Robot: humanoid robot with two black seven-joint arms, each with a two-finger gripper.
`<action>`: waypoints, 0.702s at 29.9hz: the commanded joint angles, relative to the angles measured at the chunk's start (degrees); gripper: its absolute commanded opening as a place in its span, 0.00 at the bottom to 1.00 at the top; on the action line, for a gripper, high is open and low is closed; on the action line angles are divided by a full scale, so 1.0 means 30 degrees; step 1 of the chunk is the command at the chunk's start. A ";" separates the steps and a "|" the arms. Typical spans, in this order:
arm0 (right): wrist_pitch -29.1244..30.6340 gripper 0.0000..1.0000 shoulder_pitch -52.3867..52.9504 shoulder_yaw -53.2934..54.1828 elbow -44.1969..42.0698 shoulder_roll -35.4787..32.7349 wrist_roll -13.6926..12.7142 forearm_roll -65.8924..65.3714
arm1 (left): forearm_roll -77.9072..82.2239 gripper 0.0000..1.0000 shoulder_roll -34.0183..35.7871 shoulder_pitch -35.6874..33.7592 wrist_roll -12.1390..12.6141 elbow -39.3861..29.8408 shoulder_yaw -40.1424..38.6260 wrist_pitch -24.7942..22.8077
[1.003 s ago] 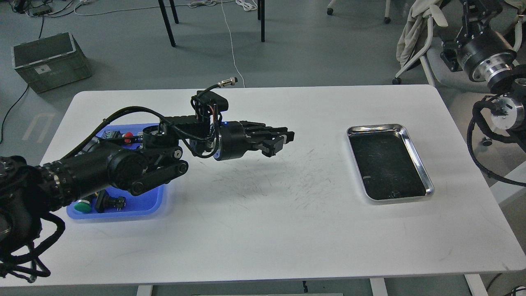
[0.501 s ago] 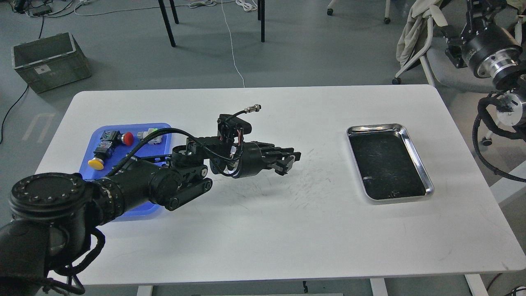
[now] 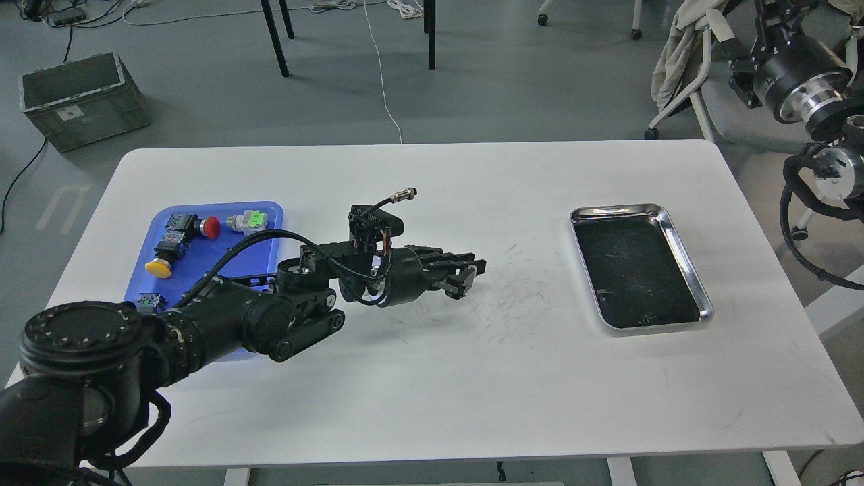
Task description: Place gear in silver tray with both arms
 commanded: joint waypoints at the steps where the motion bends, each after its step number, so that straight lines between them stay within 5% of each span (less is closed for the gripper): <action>1: 0.0057 0.93 0.0274 -0.0176 -0.0041 0.0022 -0.0002 -0.0001 | 0.0651 0.10 0.0001 0.0499 -0.0001 -0.0133 0.0401 0.0073; 21: 0.0058 0.93 0.0275 -0.0235 -0.0041 0.0022 -0.0002 -0.0001 | 0.0330 0.18 0.0001 0.0882 -0.0001 -0.1276 0.0372 0.0543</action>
